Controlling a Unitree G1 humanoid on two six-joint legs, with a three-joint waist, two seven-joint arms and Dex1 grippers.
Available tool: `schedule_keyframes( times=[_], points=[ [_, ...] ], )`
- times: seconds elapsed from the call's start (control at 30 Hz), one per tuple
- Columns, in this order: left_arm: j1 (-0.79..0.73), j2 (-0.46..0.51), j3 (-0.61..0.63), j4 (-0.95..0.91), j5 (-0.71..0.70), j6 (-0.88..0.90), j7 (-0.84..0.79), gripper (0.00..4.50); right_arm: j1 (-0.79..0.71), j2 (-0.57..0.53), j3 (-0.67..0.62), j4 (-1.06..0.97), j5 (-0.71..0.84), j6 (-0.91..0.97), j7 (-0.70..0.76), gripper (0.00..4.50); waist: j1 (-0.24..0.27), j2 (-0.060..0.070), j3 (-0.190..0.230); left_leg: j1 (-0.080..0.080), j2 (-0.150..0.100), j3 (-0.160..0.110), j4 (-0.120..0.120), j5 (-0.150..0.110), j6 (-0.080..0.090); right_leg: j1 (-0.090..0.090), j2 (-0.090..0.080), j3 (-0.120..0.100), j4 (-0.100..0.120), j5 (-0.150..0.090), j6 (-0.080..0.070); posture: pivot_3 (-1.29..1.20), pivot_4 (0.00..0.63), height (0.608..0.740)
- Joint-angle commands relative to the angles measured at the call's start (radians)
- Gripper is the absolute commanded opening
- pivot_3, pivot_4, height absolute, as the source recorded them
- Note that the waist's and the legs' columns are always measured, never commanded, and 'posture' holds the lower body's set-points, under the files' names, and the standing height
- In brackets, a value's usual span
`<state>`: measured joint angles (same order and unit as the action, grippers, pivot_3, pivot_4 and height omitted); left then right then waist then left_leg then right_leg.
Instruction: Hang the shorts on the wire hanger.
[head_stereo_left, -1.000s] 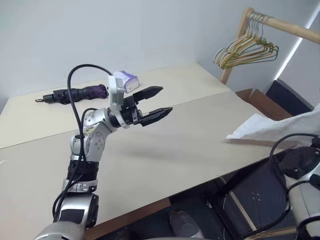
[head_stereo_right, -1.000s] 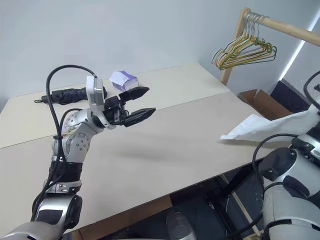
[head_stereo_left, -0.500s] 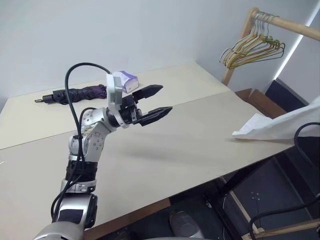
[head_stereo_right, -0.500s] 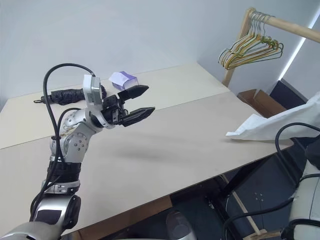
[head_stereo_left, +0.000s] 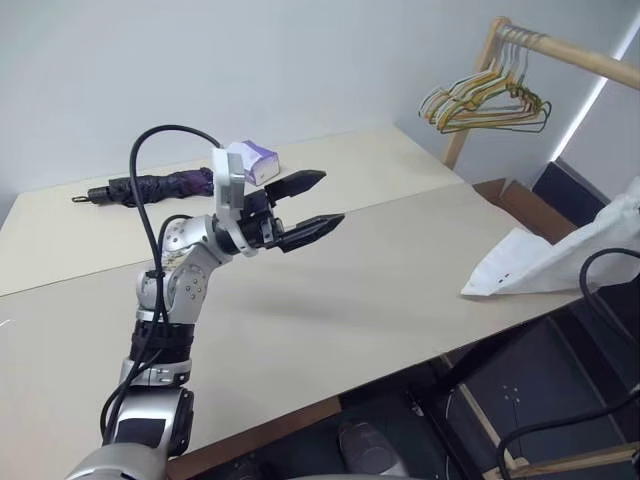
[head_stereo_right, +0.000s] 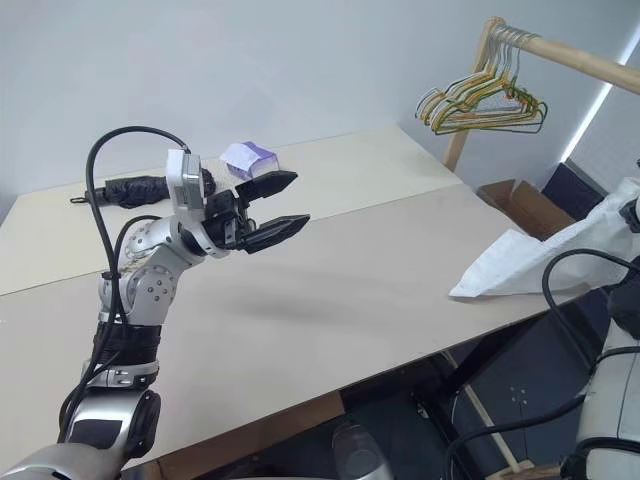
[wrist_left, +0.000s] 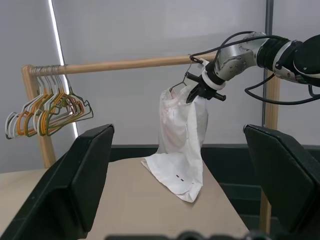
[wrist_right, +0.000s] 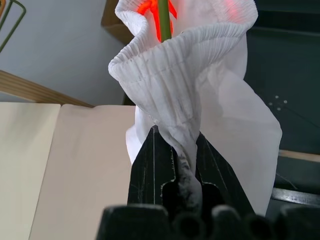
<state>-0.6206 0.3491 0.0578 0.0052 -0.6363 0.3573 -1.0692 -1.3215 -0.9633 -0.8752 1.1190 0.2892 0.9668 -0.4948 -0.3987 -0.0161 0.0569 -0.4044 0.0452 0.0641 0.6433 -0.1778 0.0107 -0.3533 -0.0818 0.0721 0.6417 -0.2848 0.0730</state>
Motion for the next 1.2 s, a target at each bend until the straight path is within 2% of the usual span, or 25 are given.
schedule_keyframes(
  times=[0.03, 0.1, 0.17, 0.3, 0.43, 0.47, 0.57, 0.6, 0.77, 0.9, 0.97, 1.1, 1.2],
  points=[
    [-0.004, 0.005, 0.018, -0.06, -0.045, 0.007, -0.011, 4.48, 0.014, 0.002, 0.02, -0.016, 0.02, 0.018, -0.035, 0.0, 0.002, -0.001, 0.001, 0.0, 0.0, 0.0, 0.0, 0.0, 0.0, 0.0, 0.0, 0.0, 0.0, 0.0, 0.0, -0.27, 0.0, 0.74],
    [0.008, 0.003, 0.029, -0.077, -0.078, 0.013, -0.025, 4.48, 0.026, 0.012, 0.045, -0.025, 0.015, 0.023, -0.04, 0.0, 0.003, -0.002, 0.001, -0.001, 0.0, 0.0, 0.0, 0.0, 0.0, 0.0, 0.0, 0.0, -0.001, 0.0, 0.0, -0.27, 0.0, 0.74],
    [0.012, -0.003, 0.041, -0.092, -0.113, 0.025, -0.026, 4.5, 0.035, 0.019, 0.075, -0.036, 0.009, 0.021, -0.038, 0.7, 0.003, -0.002, 0.001, -0.001, 0.0, 0.0, 0.0, 0.0, 0.0, 0.0, 0.0, 0.0, -0.001, 0.0, 0.0, -0.27, 0.0, 0.74],
    [0.015, -0.01, 0.059, -0.111, -0.182, 0.054, -0.024, 4.5, 0.048, 0.03, 0.082, -0.048, 0.023, 0.008, -0.057, 1.83, 0.004, -0.002, 0.001, 0.0, 0.0, 0.0, 0.0, 0.0, 0.0, 0.0, 0.0, 0.0, -0.001, 0.0, 0.0, -0.26, 0.0, 0.74],
    [0.021, -0.005, 0.053, -0.111, -0.166, 0.043, -0.015, 4.5, 0.064, 0.044, 0.137, -0.091, -0.008, -0.002, -0.063, 3.06, 0.01, -0.002, 0.001, 0.0, 0.0, 0.0, 0.0, 0.0, 0.0, 0.0, 0.0, 0.0, 0.0, 0.001, 0.0, -0.26, 0.0, 0.74],
    [0.023, -0.005, 0.053, -0.109, -0.164, 0.042, -0.014, 4.5, 0.069, 0.051, 0.16, -0.115, -0.021, 0.0, -0.067, 3.29, 0.013, -0.002, 0.001, 0.0, 0.0, 0.0, 0.0, 0.0, 0.0, 0.0, 0.0, 0.0, -0.001, 0.001, 0.0, -0.26, 0.0, 0.74],
    [0.024, -0.006, 0.055, -0.11, -0.166, 0.045, -0.011, 4.5, 0.088, 0.071, 0.228, -0.194, -0.058, 0.016, -0.077, 4.33, 0.019, -0.002, 0.001, -0.001, 0.0, 0.0, 0.0, 0.0, 0.0, -0.001, 0.0, 0.0, -0.001, 0.001, 0.001, -0.26, 0.0, 0.74],
    [0.025, -0.006, 0.054, -0.111, -0.166, 0.045, -0.01, 4.5, 0.108, 0.088, 0.283, -0.266, -0.101, 0.024, -0.1, 4.47, 0.021, -0.002, 0.001, -0.001, 0.0, 0.0, 0.0, 0.0, 0.0, -0.001, 0.0, 0.0, -0.001, 0.001, 0.001, -0.26, 0.0, 0.74],
    [0.025, 0.002, 0.052, -0.103, -0.161, 0.05, -0.009, 4.5, 0.205, 0.185, 0.485, -0.639, -0.253, 0.088, -0.153, 4.47, 0.027, -0.001, 0.0, -0.001, 0.0, 0.0, 0.0, 0.0, 0.001, -0.002, 0.0, 0.001, 0.0, 0.001, 0.002, -0.26, 0.0, 0.74],
    [0.016, 0.005, 0.05, -0.086, -0.159, 0.055, -0.013, 4.5, 0.274, 0.252, 0.677, -0.849, -0.417, 0.119, -0.181, 4.47, 0.029, 0.0, 0.0, -0.001, 0.0, 0.0, 0.0, 0.001, 0.001, -0.002, 0.0, 0.001, 0.001, 0.001, 0.002, -0.26, 0.0, 0.74],
    [0.014, 0.003, 0.05, -0.079, -0.155, 0.048, -0.012, 4.5, 0.309, 0.282, 0.733, -0.916, -0.481, 0.103, -0.191, 4.47, 0.031, 0.0, 0.0, -0.001, 0.001, 0.0, 0.0, 0.001, 0.002, -0.002, 0.001, 0.001, 0.001, 0.001, 0.002, -0.26, 0.0, 0.74],
    [0.019, 0.002, 0.062, -0.06, -0.141, 0.038, 0.009, 4.5, 0.388, 0.315, 0.847, -1.021, -0.586, 0.033, -0.158, 4.47, 0.043, 0.0, 0.0, -0.003, 0.0, -0.001, 0.0, 0.001, 0.002, -0.003, 0.0, 0.001, 0.0, 0.002, 0.002, -0.25, 0.0, 0.74],
    [0.041, 0.028, 0.079, -0.044, -0.111, 0.032, 0.037, 4.5, 0.468, 0.306, 0.973, -1.113, -0.619, -0.088, -0.022, 4.47, 0.052, 0.0, 0.0, -0.003, 0.0, 0.0, 0.0, 0.001, 0.002, -0.004, 0.0, 0.001, 0.001, 0.002, 0.003, -0.24, 0.0, 0.74]
  ],
)
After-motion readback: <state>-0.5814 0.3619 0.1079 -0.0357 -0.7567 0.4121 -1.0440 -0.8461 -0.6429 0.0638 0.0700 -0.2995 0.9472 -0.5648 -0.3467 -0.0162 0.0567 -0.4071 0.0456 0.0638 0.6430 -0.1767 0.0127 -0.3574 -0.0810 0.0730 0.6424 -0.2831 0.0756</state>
